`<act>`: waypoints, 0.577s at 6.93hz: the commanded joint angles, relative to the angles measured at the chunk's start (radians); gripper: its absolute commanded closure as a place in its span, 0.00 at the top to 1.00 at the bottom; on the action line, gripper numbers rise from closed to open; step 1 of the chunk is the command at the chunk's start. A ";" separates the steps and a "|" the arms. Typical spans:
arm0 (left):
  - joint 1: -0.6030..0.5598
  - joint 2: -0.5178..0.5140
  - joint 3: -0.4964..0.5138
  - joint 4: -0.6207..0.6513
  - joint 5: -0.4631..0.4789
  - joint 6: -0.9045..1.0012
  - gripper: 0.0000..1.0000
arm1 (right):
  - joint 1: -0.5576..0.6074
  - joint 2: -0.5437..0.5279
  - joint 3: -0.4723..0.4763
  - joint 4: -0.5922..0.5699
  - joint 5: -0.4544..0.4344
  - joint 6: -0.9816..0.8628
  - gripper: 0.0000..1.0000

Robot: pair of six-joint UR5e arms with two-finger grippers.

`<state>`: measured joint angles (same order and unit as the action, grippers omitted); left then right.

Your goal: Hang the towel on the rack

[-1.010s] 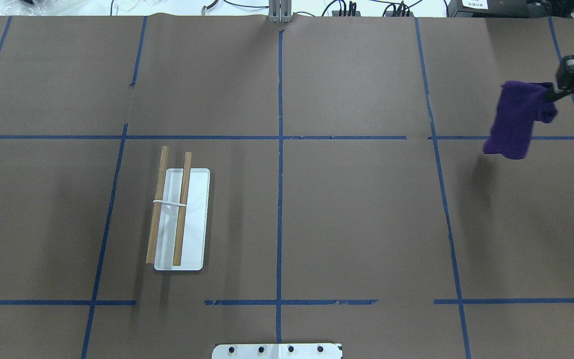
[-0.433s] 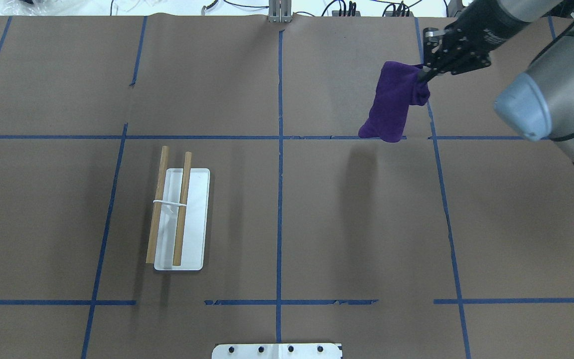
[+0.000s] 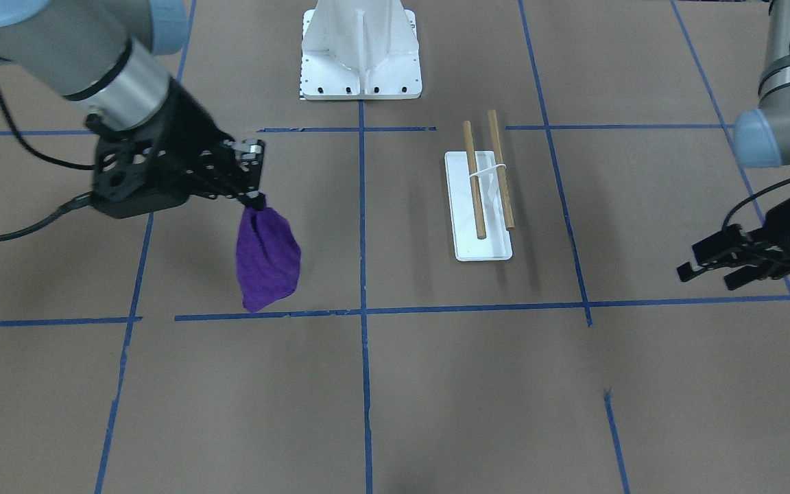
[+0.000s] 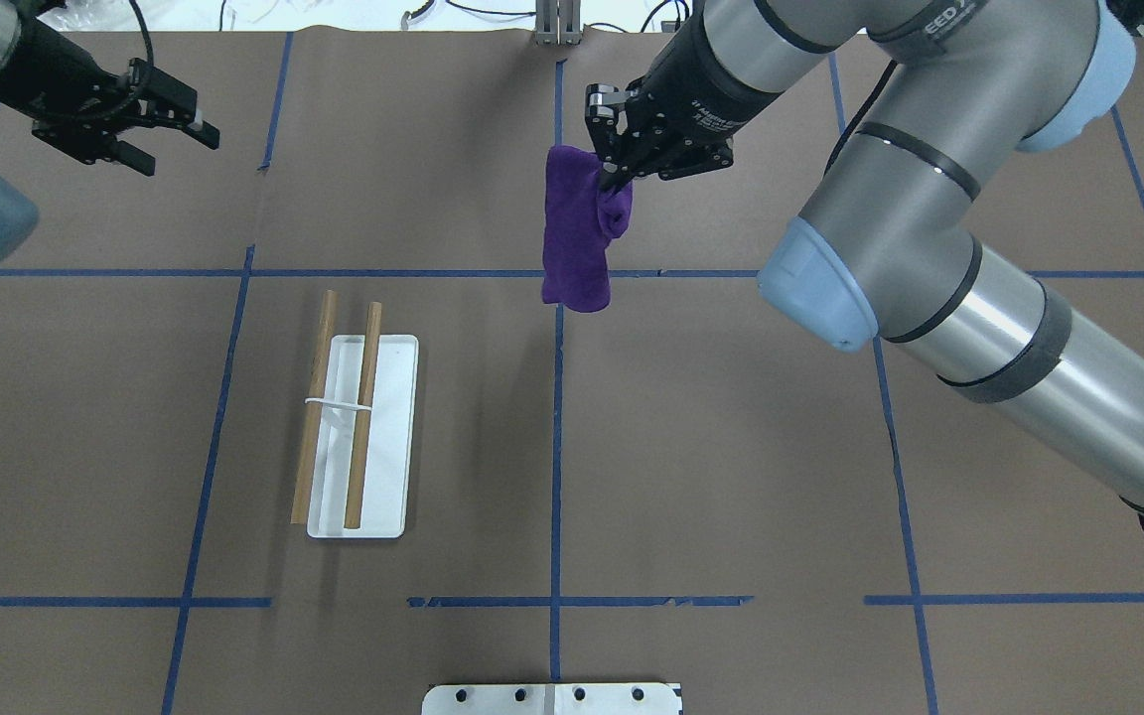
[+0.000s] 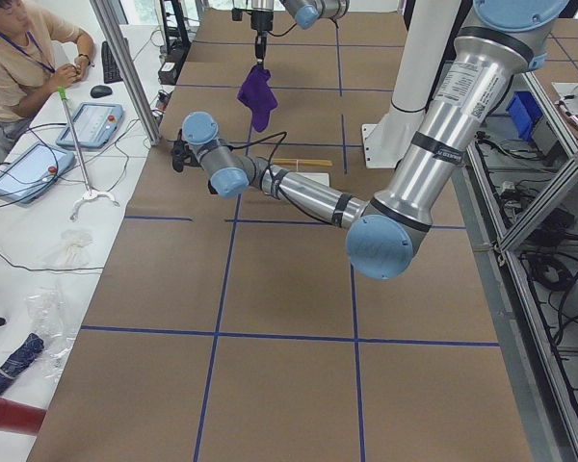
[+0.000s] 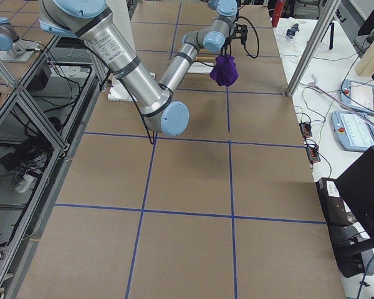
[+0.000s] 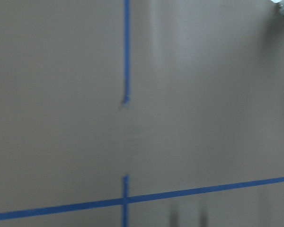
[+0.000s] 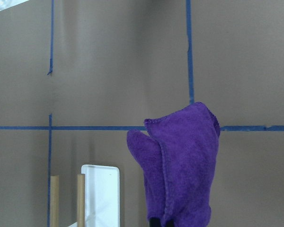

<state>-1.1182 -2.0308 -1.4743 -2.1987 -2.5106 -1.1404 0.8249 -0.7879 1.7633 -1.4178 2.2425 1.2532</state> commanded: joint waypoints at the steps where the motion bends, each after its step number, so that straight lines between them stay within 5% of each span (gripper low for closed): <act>1: 0.075 -0.086 -0.027 -0.052 -0.001 -0.372 1.00 | -0.049 0.027 0.005 0.036 -0.026 0.042 0.00; 4: 0.214 -0.201 -0.057 -0.125 0.003 -0.724 1.00 | -0.075 0.015 0.056 0.030 -0.024 0.045 0.00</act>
<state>-0.9443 -2.1814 -1.5319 -2.2882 -2.5097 -1.7376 0.7653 -0.7686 1.8017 -1.3862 2.2202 1.2957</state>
